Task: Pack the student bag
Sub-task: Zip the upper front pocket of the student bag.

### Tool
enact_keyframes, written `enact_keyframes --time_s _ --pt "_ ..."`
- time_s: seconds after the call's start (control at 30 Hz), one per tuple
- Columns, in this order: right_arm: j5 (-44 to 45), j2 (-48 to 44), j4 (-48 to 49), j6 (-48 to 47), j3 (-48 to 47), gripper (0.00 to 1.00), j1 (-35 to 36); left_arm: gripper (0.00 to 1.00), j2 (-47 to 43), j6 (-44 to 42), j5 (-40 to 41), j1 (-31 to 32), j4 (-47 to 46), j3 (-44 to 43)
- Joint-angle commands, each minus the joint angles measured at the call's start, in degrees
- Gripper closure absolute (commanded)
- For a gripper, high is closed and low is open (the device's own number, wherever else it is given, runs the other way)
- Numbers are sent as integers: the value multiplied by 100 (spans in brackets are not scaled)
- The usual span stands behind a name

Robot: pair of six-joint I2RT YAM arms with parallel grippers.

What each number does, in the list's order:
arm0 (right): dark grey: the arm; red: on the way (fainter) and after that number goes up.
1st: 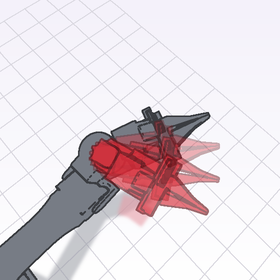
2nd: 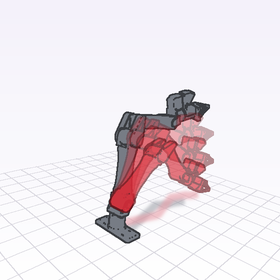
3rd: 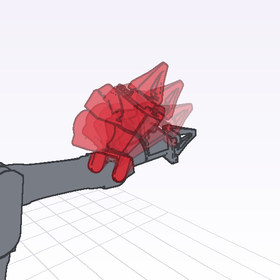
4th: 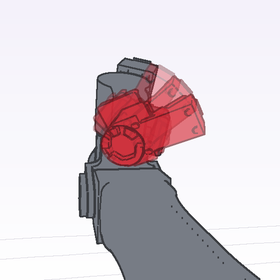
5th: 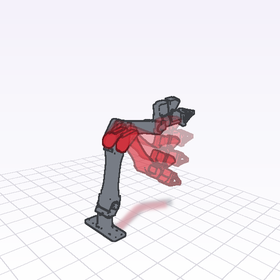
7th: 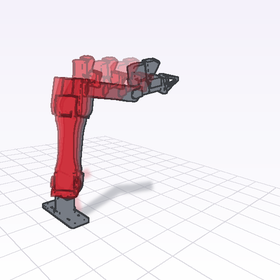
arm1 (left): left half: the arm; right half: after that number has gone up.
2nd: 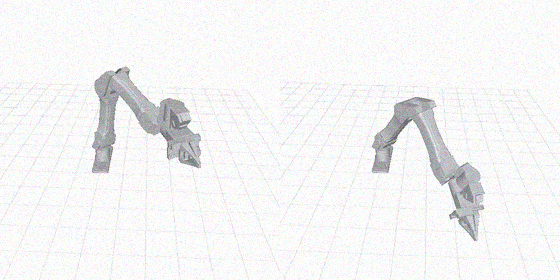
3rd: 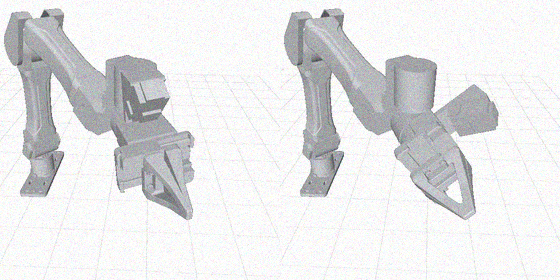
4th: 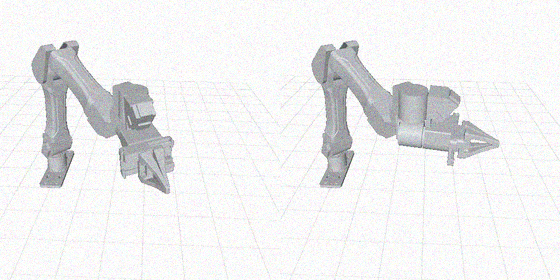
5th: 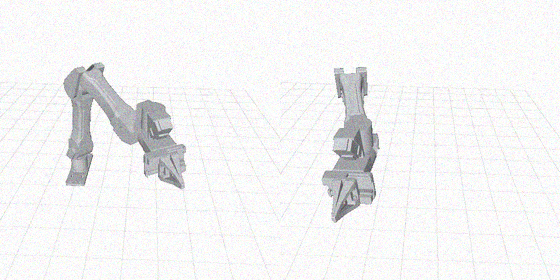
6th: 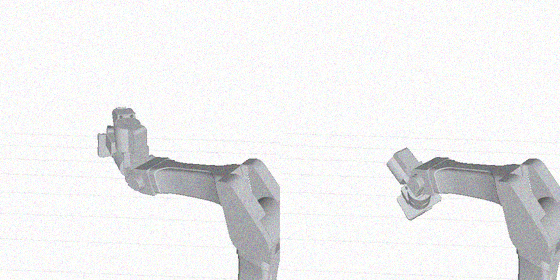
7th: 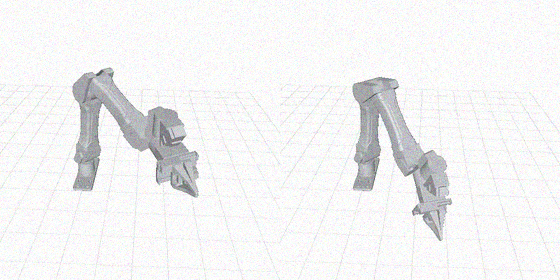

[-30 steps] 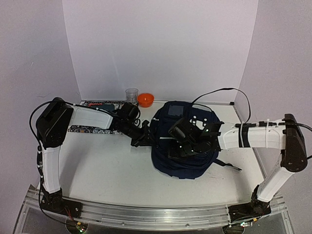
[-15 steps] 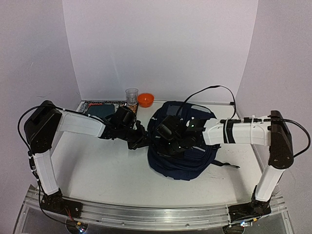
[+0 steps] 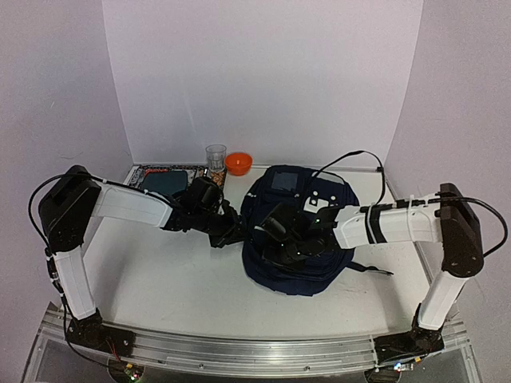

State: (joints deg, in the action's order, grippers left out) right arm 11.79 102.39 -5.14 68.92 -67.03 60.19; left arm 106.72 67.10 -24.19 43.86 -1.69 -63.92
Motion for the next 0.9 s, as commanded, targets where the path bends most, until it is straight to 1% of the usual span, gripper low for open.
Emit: enact_keyframes --time_s 0.0,0.1,0.13,0.3,0.37,0.43,0.57,0.67,0.73,0.8,0.87 --pt "320 -246 -612 124 193 90 7 100 -503 56 -3 -18 -651 -57" --pt "333 -484 -762 -51 238 98 16 100 -497 -8 99 -38 -638 -35" --pt "333 -563 -853 -120 250 100 22 100 -488 -39 146 -54 -625 -32" --pt "284 -998 -1167 -481 546 100 35 100 -373 -280 316 -326 -403 -140" --pt "266 -1144 -1316 -554 746 100 35 100 -298 -595 562 -482 -94 -338" --pt "290 -1340 -1509 -523 1029 100 34 100 -223 -873 747 -692 301 -489" --pt "416 -1943 -2079 -182 1678 100 29 100 7 -1303 753 -1309 628 -673" --pt "509 -2385 -2220 -97 1972 100 24 100 408 -1937 714 -1530 978 -1195" --pt "444 -2339 -2087 -449 1844 100 24 100 770 -2341 534 -1567 1202 -1607" --pt "228 -1955 -1712 -1003 1476 100 44 100 1016 -2589 294 -1573 1284 -1927" --pt "-24 -1441 -1401 -1470 989 100 83 97 1115 -2738 145 -1573 1335 -2158"
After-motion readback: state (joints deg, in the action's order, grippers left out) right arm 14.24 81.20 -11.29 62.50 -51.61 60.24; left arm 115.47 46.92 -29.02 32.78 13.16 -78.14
